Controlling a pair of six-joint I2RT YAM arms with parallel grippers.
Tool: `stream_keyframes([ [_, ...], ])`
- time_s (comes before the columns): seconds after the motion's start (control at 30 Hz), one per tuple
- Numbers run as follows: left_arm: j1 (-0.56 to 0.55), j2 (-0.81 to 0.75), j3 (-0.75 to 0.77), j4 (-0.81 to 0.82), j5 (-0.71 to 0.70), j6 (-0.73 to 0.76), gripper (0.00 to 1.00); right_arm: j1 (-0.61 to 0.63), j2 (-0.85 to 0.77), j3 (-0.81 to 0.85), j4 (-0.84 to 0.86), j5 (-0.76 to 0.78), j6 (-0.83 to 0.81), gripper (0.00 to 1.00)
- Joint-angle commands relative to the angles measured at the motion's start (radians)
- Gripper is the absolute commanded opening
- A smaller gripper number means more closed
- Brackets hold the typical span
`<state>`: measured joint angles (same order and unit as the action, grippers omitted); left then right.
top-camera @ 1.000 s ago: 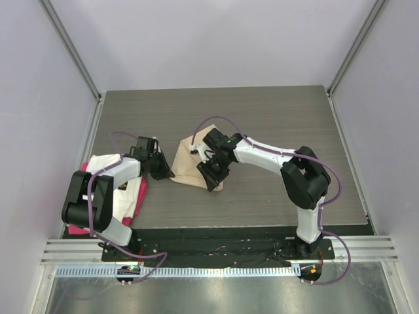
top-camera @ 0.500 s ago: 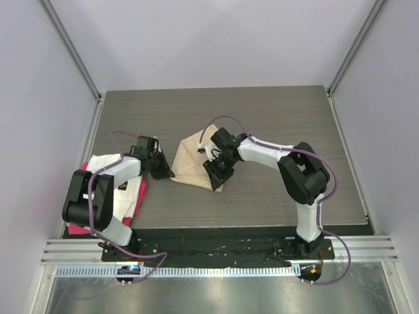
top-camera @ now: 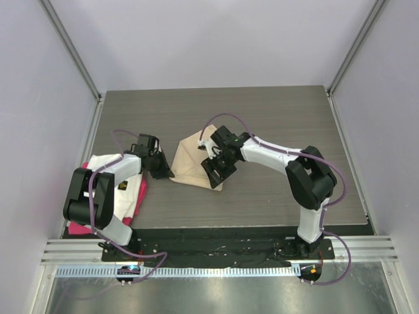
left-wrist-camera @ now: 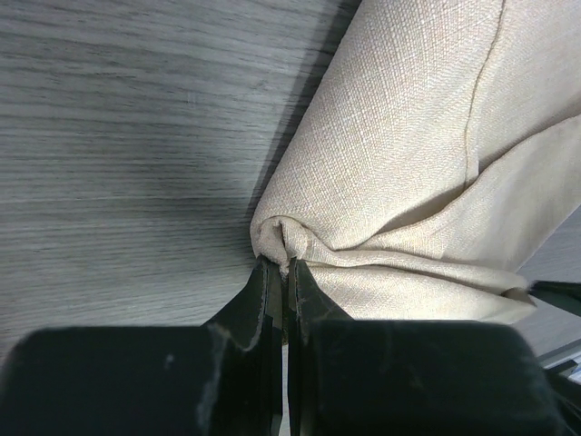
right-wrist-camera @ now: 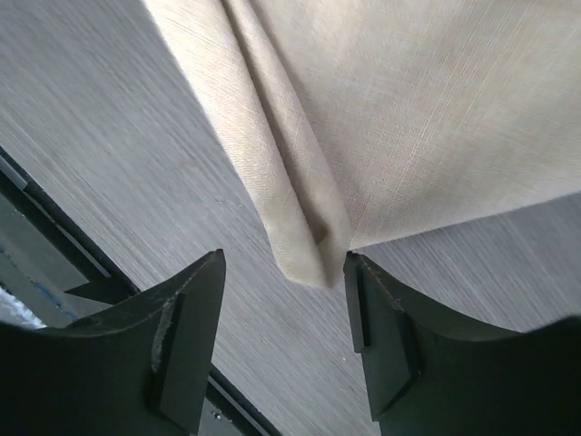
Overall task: Fold the napkin, place the utensils inside, and roll it up
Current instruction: Roll the napkin at the center of the board.
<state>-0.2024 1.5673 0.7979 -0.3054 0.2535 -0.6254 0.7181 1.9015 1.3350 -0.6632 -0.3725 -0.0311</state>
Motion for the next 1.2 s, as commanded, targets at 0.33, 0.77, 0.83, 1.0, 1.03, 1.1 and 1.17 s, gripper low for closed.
stream_keyframes([
  [0.33, 0.003, 0.017, 0.05, -0.061, 0.009, 0.016, 0.0, 0.362, -0.205, -0.174, 0.54, 0.673, -0.239, 0.65],
  [0.77, 0.003, 0.037, 0.058, -0.061, 0.026, 0.02, 0.0, 0.391, -0.01, -0.125, 0.605, 0.652, -0.329, 0.64],
  [0.83, 0.003, 0.039, 0.06, -0.061, 0.029, 0.02, 0.0, 0.388, 0.005, -0.123, 0.605, 0.656, -0.334, 0.63],
  [1.0, 0.004, 0.042, 0.058, -0.058, 0.035, 0.021, 0.0, 0.369, 0.042, -0.115, 0.603, 0.658, -0.343, 0.63],
  [1.03, 0.003, 0.04, 0.058, -0.057, 0.036, 0.023, 0.0, 0.36, 0.045, -0.117, 0.603, 0.646, -0.343, 0.63],
  [1.1, 0.003, 0.04, 0.06, -0.055, 0.039, 0.023, 0.0, 0.351, 0.062, -0.106, 0.588, 0.632, -0.343, 0.62],
  [1.17, 0.003, 0.039, 0.06, -0.054, 0.043, 0.024, 0.0, 0.342, 0.076, -0.094, 0.556, 0.607, -0.346, 0.6],
])
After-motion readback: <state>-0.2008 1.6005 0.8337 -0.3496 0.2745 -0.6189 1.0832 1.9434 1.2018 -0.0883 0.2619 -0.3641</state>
